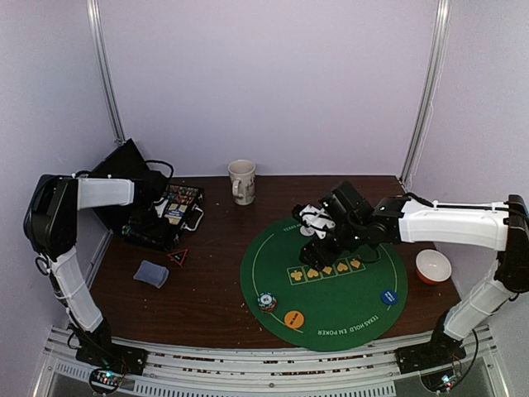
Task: Distribute texas hold em gaming equipment
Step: Pick up the pile of poker chips from the chip case.
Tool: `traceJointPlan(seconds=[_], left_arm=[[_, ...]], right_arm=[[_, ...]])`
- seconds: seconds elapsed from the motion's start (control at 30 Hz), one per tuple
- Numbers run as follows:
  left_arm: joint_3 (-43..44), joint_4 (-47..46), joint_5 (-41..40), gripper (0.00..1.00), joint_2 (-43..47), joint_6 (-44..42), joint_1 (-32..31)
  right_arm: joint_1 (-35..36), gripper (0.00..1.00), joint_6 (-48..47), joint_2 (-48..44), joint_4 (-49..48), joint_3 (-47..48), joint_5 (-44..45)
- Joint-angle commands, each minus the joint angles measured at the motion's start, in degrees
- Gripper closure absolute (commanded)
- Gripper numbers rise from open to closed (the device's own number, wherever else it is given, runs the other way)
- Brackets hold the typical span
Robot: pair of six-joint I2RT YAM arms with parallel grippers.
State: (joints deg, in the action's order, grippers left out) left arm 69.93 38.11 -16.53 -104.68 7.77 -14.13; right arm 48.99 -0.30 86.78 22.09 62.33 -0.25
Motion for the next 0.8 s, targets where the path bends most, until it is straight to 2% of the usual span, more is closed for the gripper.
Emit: traceJointPlan(seconds=[0.0, 0.27, 0.4, 0.77], left_arm=[[2.0, 1.5, -9.6, 0.43, -2.5, 0.2, -3.1], [3.8, 4.0, -18.1, 0.43, -3.6, 1.6, -4.1], [3.6, 4.0, -18.8, 0.43, -3.6, 2.1, -4.1], [0.3, -2.8, -5.4, 0.45, -4.8, 0.4, -2.3]], right_arm=[[-0.3, 0.20, -0.4, 1.0, 1.2, 1.6, -1.6], [-0.3, 0.20, -0.4, 1.9, 2.1, 2.3, -2.7], [-0.3, 0.20, -0.3, 2.3, 2.2, 2.4, -3.0], [-0.3, 0.20, -0.7, 3.1, 4.2, 3.4, -3.4]])
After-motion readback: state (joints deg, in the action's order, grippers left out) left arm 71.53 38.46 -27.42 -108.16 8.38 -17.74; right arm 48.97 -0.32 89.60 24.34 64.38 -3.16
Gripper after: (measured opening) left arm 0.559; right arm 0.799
